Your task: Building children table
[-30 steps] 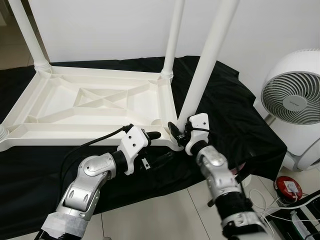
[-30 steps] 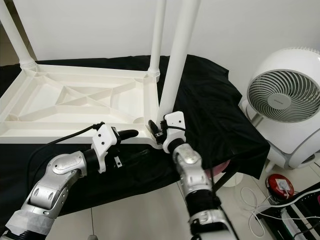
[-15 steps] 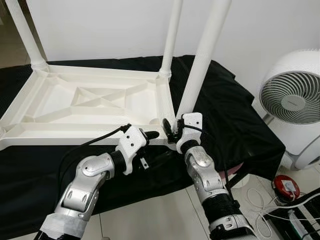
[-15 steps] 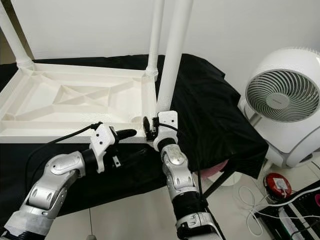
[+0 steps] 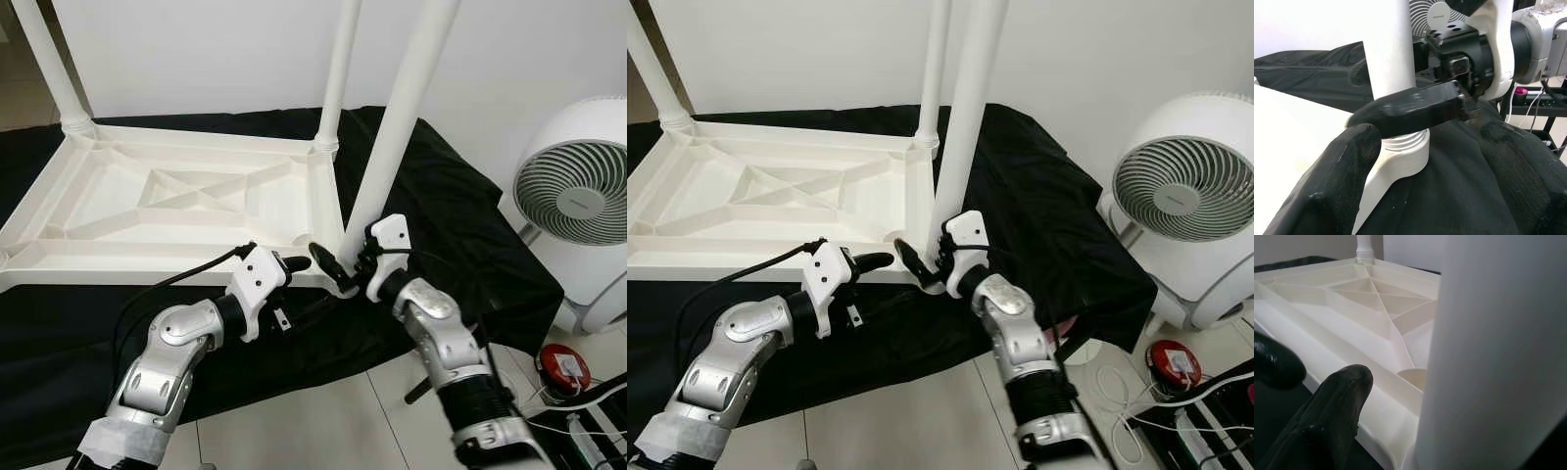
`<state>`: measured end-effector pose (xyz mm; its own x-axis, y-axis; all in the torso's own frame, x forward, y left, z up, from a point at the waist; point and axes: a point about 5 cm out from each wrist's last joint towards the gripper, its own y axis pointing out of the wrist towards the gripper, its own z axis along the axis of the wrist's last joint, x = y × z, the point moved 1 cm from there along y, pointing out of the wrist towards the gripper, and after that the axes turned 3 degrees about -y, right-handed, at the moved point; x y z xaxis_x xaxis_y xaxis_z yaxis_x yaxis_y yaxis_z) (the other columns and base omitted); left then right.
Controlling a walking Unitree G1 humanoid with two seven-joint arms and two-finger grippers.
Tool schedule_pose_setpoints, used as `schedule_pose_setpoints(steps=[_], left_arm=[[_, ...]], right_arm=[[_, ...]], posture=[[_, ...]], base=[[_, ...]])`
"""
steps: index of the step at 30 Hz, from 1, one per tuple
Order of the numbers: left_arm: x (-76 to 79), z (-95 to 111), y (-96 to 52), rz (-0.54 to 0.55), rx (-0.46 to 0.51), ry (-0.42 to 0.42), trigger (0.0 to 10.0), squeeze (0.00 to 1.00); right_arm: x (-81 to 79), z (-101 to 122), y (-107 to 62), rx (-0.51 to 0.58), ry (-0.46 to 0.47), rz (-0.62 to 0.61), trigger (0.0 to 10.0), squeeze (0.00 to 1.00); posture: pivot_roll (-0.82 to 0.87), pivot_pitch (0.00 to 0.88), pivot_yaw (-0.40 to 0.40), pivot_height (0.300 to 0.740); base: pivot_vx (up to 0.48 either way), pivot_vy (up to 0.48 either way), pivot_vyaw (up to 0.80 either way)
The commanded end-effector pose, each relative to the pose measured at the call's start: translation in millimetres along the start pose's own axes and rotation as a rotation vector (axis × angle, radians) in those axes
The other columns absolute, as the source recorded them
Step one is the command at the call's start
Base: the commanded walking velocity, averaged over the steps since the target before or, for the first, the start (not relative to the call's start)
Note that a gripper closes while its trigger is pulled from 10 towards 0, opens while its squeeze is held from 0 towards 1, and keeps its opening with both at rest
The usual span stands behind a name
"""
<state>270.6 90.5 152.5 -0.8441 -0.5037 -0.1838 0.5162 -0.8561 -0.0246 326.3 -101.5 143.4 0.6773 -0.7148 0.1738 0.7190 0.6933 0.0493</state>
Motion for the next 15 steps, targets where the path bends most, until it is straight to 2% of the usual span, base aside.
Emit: schedule_pose_setpoints(steps=[1, 2, 3, 5, 9, 10, 12, 13, 14, 15], left_arm=[[-3.9, 2.0, 0.8, 0.059, 0.002, 0.008, 10.0, 0.00], [-2.9, 1.7, 1.7, 0.052, 0.001, 0.008, 10.0, 0.00], [-2.9, 1.7, 1.7, 0.052, 0.001, 0.008, 10.0, 0.00], [-2.0, 1.8, 3.0, 0.044, 0.002, 0.007, 10.0, 0.00], [-2.4, 2.3, 3.7, 0.041, 0.004, 0.008, 10.0, 0.00], [-3.3, 3.3, 4.4, 0.039, 0.007, 0.011, 10.0, 0.00], [-3.5, 3.7, 4.7, 0.038, 0.007, 0.012, 10.0, 0.00], [-3.6, 3.9, 4.6, 0.037, 0.008, 0.013, 10.0, 0.00], [-3.7, 4.0, 4.4, 0.038, 0.008, 0.014, 10.0, 0.00], [-3.7, 4.0, 4.4, 0.038, 0.008, 0.014, 10.0, 0.00]], right_arm=[[0.8, -3.7, -0.1, -0.014, -0.023, 0.083, 10.0, 0.00], [3.0, -7.6, -0.8, -0.036, -0.044, 0.149, 10.0, 0.00], [3.0, -7.6, -0.8, -0.036, -0.044, 0.149, 10.0, 0.00], [5.5, -14.0, 0.5, -0.075, -0.057, 0.231, 10.0, 0.00], [6.7, -17.6, 3.6, -0.102, -0.060, 0.279, 10.0, 0.00], [7.1, -21.4, 10.3, -0.134, -0.070, 0.308, 10.0, 0.00], [6.9, -22.5, 12.4, -0.144, -0.072, 0.318, 10.0, 0.00], [6.0, -23.2, 14.6, -0.148, -0.074, 0.329, 6.4, 0.00], [4.4, -23.7, 16.3, -0.147, -0.071, 0.340, 1.8, 0.00], [4.4, -23.7, 16.3, -0.147, -0.071, 0.340, 1.8, 0.00]], posture=[[0.03, 0.000, -0.085, 0.740], [0.03, 0.000, -0.084, 0.740], [0.03, 0.000, -0.084, 0.740], [0.03, 0.000, -0.081, 0.740], [0.03, 0.000, -0.078, 0.740], [0.04, 0.000, -0.073, 0.740], [0.04, 0.000, -0.073, 0.740], [0.04, 0.000, -0.073, 0.740], [0.04, 0.000, -0.073, 0.740], [0.04, 0.000, -0.073, 0.740]], base=[[0.000, 0.000, 0.00], [0.000, 0.000, 0.00], [0.000, 0.000, 0.00], [0.000, 0.000, 0.00], [0.000, 0.000, 0.00], [0.000, 0.000, 0.00], [0.000, 0.000, 0.00], [0.000, 0.000, 0.00], [0.000, 0.000, 0.00], [0.000, 0.000, 0.00]])
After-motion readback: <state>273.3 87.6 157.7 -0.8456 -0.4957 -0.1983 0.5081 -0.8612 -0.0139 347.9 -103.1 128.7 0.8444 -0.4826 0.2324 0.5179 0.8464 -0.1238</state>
